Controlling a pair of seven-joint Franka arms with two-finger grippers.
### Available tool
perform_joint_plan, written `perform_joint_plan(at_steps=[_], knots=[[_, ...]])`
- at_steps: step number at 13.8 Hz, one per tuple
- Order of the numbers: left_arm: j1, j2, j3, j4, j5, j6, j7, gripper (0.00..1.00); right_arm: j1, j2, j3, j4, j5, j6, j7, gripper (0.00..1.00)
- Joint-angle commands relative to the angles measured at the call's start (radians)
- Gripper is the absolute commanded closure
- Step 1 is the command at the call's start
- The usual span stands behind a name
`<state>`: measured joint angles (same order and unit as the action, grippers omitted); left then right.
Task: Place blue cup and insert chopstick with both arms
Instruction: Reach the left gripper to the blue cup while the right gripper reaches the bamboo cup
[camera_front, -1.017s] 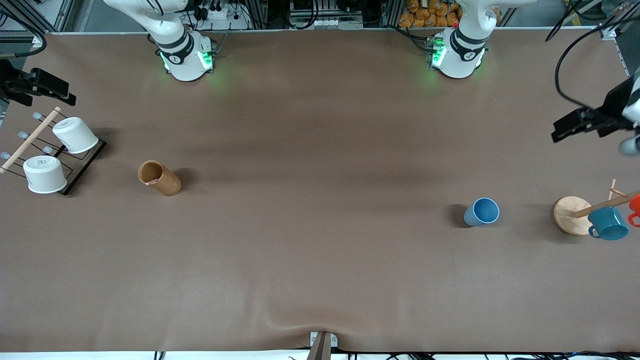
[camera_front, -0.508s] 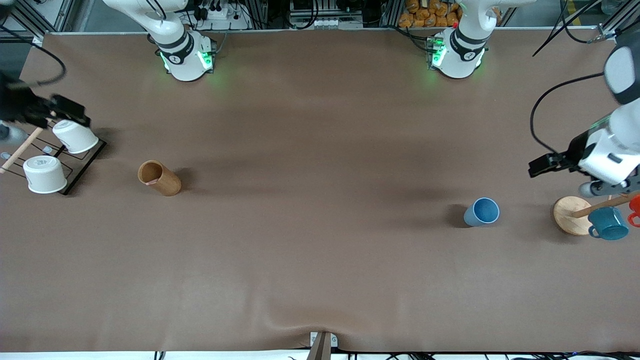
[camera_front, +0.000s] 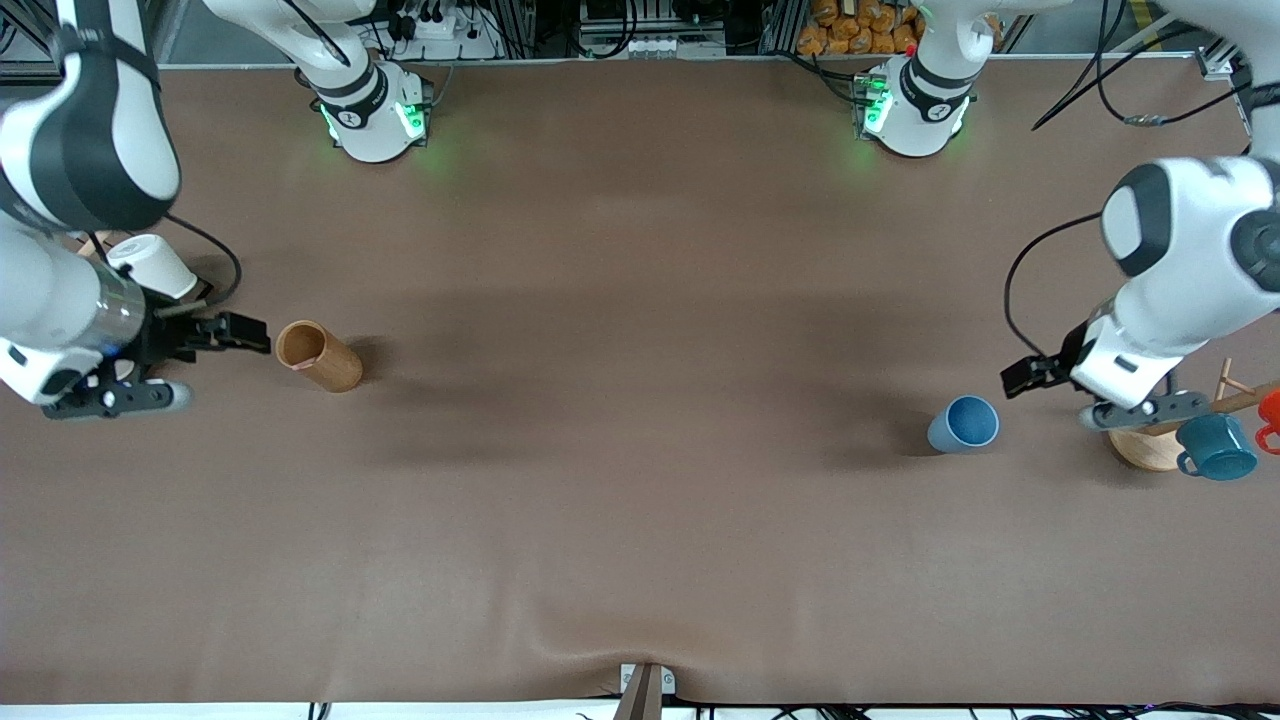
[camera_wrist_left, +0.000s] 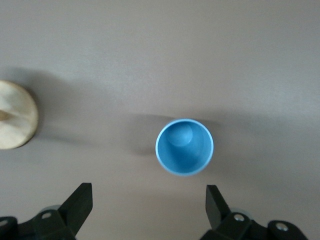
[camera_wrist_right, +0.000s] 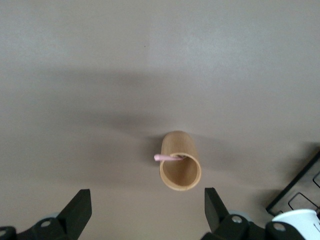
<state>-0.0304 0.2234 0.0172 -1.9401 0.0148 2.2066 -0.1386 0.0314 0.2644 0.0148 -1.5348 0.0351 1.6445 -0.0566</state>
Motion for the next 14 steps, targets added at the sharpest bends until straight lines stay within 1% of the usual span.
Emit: perform_joint_plan(at_steps=[1,3,5,6,7,8,9,11,12,13,14], knots=[[0.001,0.06,-0.002,0.006,0.02,0.054,0.008,0.0,-0.002,0.044,0.001,0.016,-0.035,0.032,-0.054,0.0],[0.003,0.089,-0.002,-0.014,0.019,0.085,0.008,0.0,-0.011,0.081,0.001,0.016,-0.044,0.061,-0.084,0.0],[0.004,0.1,-0.002,-0.048,0.019,0.145,0.01,0.0,-0.01,0.12,0.001,0.016,-0.044,0.069,-0.088,0.0],[0.004,0.111,-0.002,-0.053,0.019,0.16,0.008,0.02,-0.008,0.137,0.001,0.013,-0.044,0.063,-0.088,0.0],[0.004,0.122,-0.002,-0.051,0.019,0.162,0.008,0.06,-0.008,0.148,0.001,-0.007,-0.043,0.055,-0.086,0.0],[0.004,0.131,-0.002,-0.049,0.017,0.169,0.007,0.21,-0.004,0.148,0.001,-0.04,-0.043,0.048,-0.085,0.0],[0.004,0.143,-0.002,-0.048,0.014,0.186,-0.001,0.31,-0.002,0.15,0.001,-0.057,-0.043,0.046,-0.085,0.0],[0.004,0.174,-0.002,-0.048,0.011,0.229,-0.004,0.37,0.005,0.164,0.002,-0.064,-0.043,0.044,-0.085,0.0],[0.004,0.178,-0.002,-0.049,0.008,0.238,-0.009,0.44,0.01,0.168,0.002,-0.065,-0.044,0.04,-0.086,0.0],[0.004,0.182,-0.002,-0.049,0.008,0.239,-0.01,0.6,0.01,0.177,0.001,-0.065,-0.044,0.022,-0.086,0.0],[0.0,0.18,-0.002,-0.046,0.008,0.235,-0.013,0.87,0.01,0.18,0.001,-0.067,-0.044,0.011,-0.086,0.0]])
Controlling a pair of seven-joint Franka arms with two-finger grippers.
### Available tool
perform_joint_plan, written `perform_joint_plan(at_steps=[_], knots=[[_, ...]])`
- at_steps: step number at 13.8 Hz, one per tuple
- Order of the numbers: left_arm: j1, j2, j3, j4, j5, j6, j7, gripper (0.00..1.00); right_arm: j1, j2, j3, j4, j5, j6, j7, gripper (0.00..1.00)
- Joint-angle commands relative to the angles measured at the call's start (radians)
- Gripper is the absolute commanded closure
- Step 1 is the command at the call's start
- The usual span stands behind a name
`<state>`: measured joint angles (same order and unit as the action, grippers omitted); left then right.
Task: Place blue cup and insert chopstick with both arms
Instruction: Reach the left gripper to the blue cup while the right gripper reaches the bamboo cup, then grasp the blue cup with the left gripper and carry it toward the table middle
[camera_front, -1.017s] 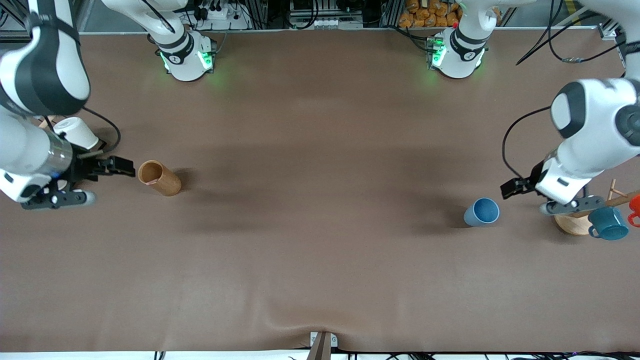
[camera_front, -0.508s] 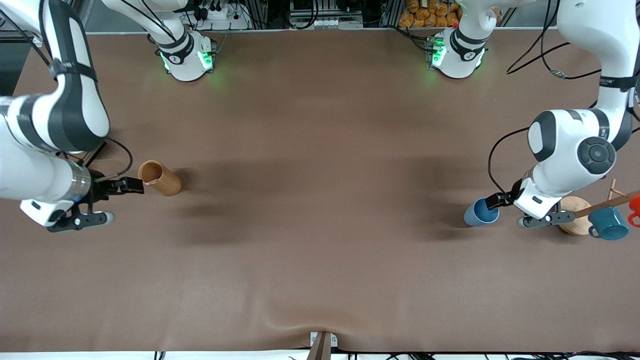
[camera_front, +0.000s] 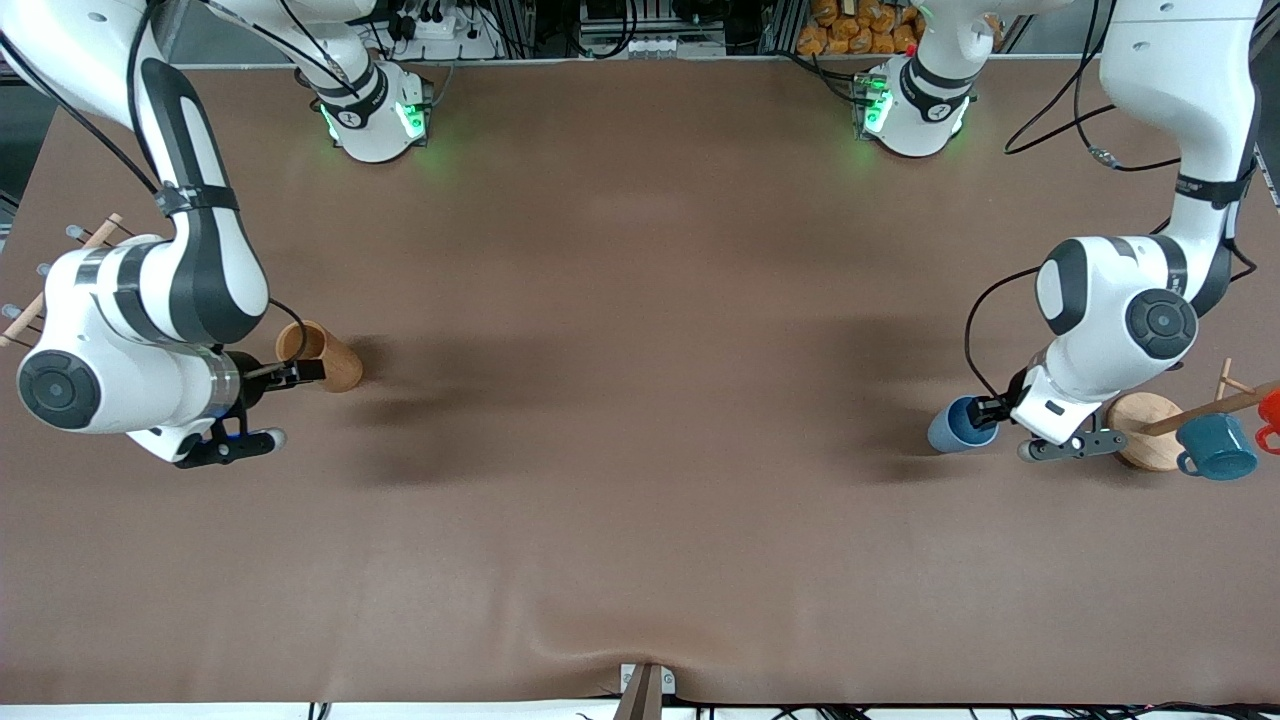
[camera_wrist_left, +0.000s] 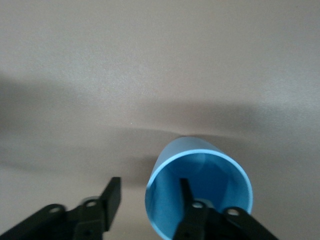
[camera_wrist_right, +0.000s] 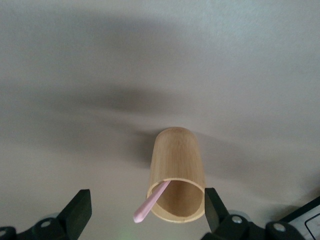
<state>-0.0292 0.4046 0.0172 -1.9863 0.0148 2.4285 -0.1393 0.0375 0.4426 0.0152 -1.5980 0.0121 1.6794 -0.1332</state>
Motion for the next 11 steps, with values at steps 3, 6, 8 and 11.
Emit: perform_joint_plan(at_steps=[3,6,8,11], knots=[[-0.026,-0.004,-0.003,0.004,0.01,0.008,-0.045,1.0,0.012,0.002,0.002,-0.005,-0.049,-0.046,-0.009,0.0],[-0.092,-0.029,-0.005,0.003,0.011,-0.009,-0.034,1.0,0.015,0.01,0.002,-0.003,-0.055,-0.046,-0.009,0.01],[-0.164,-0.05,-0.037,0.017,0.01,-0.038,-0.058,1.0,0.015,0.016,0.002,-0.003,-0.055,-0.046,-0.009,0.2],[-0.315,-0.023,-0.049,0.142,0.02,-0.138,-0.182,1.0,0.015,0.018,0.002,-0.002,-0.055,-0.046,-0.006,0.54]])
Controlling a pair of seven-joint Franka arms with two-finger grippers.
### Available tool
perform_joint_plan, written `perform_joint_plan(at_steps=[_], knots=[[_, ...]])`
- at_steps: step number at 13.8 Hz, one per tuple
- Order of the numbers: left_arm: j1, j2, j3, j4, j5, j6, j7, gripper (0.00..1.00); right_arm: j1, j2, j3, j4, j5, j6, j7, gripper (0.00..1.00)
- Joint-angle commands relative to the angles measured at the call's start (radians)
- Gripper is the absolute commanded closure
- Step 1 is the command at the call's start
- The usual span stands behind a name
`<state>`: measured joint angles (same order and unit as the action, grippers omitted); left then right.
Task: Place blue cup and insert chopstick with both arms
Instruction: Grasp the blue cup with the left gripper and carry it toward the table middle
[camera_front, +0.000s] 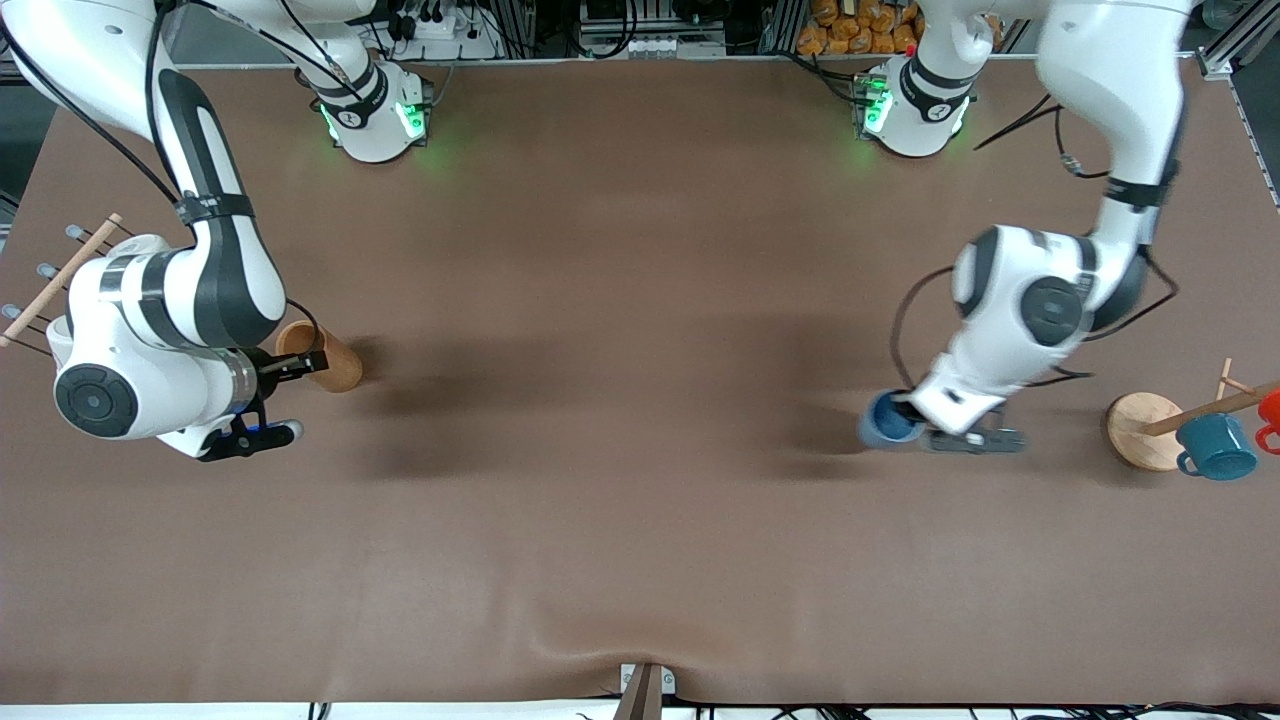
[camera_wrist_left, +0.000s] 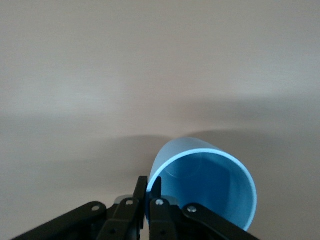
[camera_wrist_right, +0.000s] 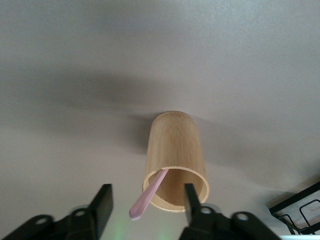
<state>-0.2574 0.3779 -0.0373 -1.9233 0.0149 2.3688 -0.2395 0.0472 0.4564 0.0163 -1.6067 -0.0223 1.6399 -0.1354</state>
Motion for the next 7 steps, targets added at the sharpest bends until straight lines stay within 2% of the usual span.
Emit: perform_joint_plan(at_steps=[1,4,5,7], knots=[[-0.145,0.024,0.005,0.113,0.02,-0.094,-0.153,1.0,0.005,0.004,0.001,0.007,-0.021,-0.006,-0.004,0.65],[-0.259,0.065,0.005,0.164,0.022,-0.1,-0.293,1.0,-0.003,0.004,0.001,0.007,-0.021,-0.008,-0.004,0.94],[-0.298,0.085,0.005,0.17,0.022,-0.1,-0.313,1.0,-0.007,0.002,-0.001,0.007,-0.021,-0.011,-0.004,0.99],[-0.38,0.122,0.007,0.199,0.022,-0.1,-0.407,1.0,-0.009,-0.005,-0.001,0.01,-0.021,-0.046,-0.006,1.0]])
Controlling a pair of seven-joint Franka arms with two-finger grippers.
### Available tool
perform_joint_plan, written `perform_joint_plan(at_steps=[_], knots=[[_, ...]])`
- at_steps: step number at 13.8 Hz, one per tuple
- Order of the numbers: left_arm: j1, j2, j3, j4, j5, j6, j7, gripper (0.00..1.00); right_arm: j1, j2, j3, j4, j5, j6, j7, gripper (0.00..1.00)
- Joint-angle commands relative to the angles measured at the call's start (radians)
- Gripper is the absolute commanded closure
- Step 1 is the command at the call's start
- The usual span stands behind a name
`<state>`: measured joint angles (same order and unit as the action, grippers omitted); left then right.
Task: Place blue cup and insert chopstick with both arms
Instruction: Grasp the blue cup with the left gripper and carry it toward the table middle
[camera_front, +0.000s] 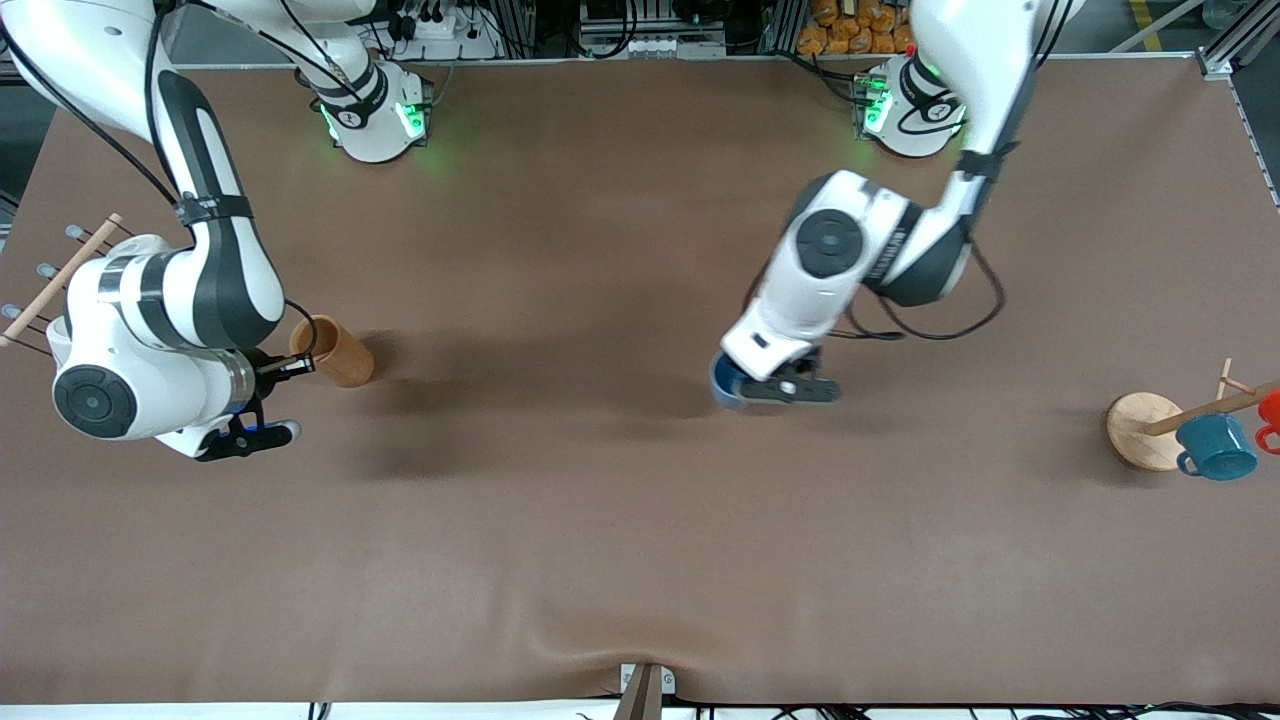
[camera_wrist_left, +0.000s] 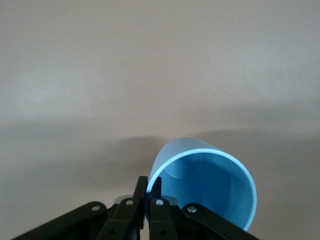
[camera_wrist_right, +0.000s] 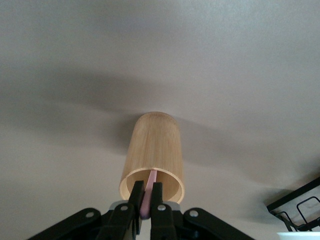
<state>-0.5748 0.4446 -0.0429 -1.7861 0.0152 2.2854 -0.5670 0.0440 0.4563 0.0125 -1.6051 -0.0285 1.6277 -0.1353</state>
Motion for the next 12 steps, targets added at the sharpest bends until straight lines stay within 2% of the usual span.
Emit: perform_joint_plan(at_steps=[1,7,8,9,10,12], knots=[[-0.091,0.08,0.012,0.079,0.022,-0.017,-0.123,1.0,-0.006,-0.011,0.003,0.011,-0.014,-0.051,-0.006,1.0],[-0.184,0.14,0.017,0.089,0.037,-0.015,-0.237,1.0,-0.006,-0.063,0.003,0.016,-0.014,-0.098,-0.009,1.0],[-0.186,0.141,0.017,0.089,0.045,-0.015,-0.272,0.75,-0.006,-0.082,0.003,0.017,-0.014,-0.107,-0.01,1.0],[-0.188,0.141,0.018,0.089,0.048,-0.015,-0.322,0.19,-0.009,-0.105,0.003,0.017,-0.014,-0.108,-0.01,1.0],[-0.198,0.135,0.018,0.093,0.074,-0.015,-0.362,0.0,-0.009,-0.131,0.004,0.022,-0.014,-0.109,-0.01,1.0],[-0.212,0.106,0.018,0.12,0.111,-0.058,-0.427,0.0,-0.007,-0.168,0.006,0.051,-0.013,-0.13,-0.013,1.0]])
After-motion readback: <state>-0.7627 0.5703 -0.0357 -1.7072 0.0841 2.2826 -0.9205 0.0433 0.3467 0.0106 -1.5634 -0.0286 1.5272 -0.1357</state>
